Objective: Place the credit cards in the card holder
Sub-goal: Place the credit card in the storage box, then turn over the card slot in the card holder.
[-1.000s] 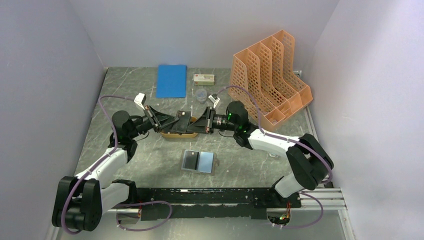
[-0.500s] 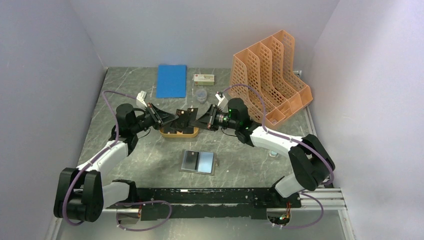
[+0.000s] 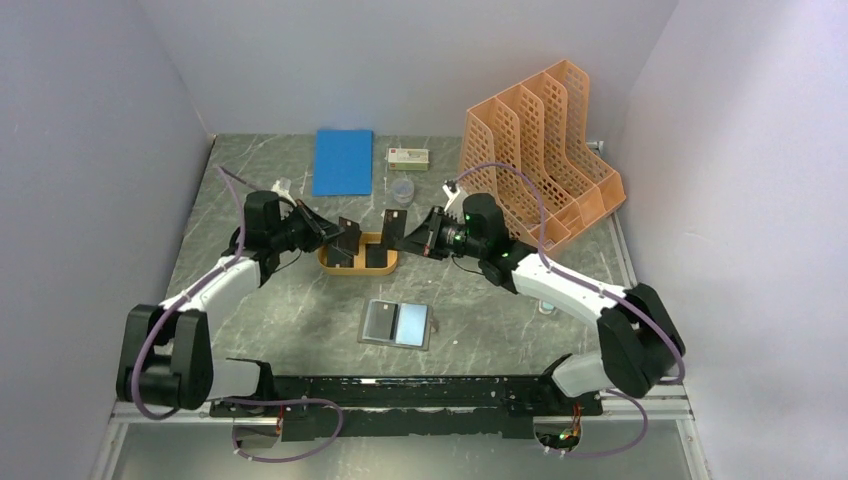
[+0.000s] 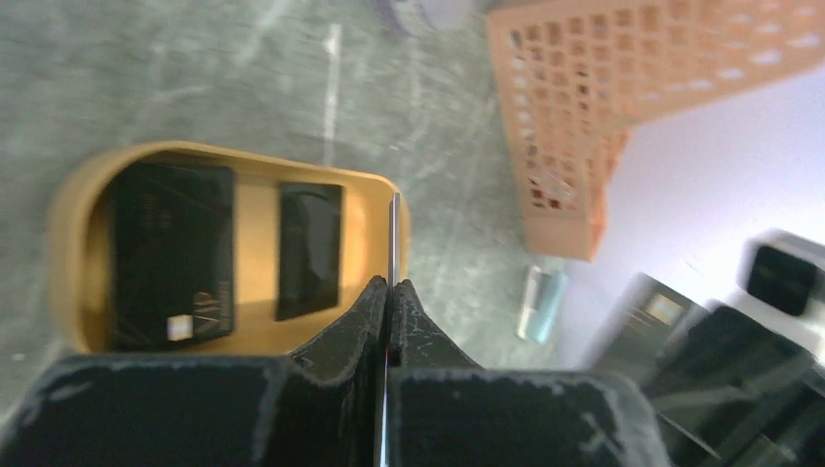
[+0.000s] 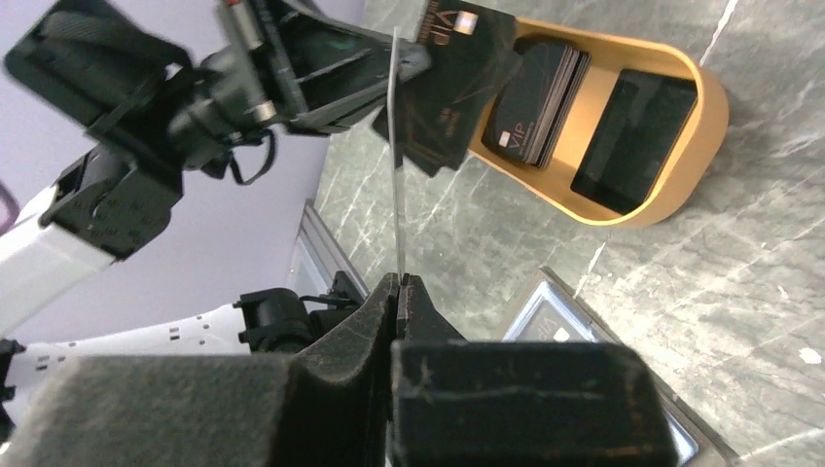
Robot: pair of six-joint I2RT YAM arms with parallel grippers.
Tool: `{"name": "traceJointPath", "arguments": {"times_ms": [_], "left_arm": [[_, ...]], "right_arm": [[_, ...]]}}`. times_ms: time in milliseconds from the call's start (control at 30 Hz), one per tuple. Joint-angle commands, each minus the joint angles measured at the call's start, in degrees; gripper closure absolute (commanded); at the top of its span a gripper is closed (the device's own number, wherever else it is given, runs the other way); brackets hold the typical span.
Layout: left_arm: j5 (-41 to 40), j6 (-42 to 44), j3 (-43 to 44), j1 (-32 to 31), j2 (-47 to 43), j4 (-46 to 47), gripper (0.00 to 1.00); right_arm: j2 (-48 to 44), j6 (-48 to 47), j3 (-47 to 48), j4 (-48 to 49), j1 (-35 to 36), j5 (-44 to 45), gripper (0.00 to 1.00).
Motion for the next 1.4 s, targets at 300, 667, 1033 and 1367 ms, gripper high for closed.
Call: {"name": "traceJointPath", "arguments": {"times_ms": [300, 667, 1033, 1367], "left_arm": [[-10.3, 7.8, 4.9, 0.2, 12.3, -4.7, 0.95], [-14.4, 10.5, 8.5, 0.2, 15.0, -11.0, 0.92], [-20.6, 13.0, 12.7, 0.1, 10.7, -20.4, 0.57], [-36.0, 15.7, 13.5, -22.1, -7.6, -30.9, 0.38]], "right_arm": [[-11.3, -8.3, -2.8, -10.2, -0.4, 4.4, 1.00], [-11.9, -8.8, -3.6, -10.7, -0.5, 3.6, 1.00], [-15.4, -10.6, -6.5, -15.8, -0.5, 4.7, 1.00], [-21.0, -11.9, -10.6, -22.0, -0.4, 7.8, 1.00]]}}
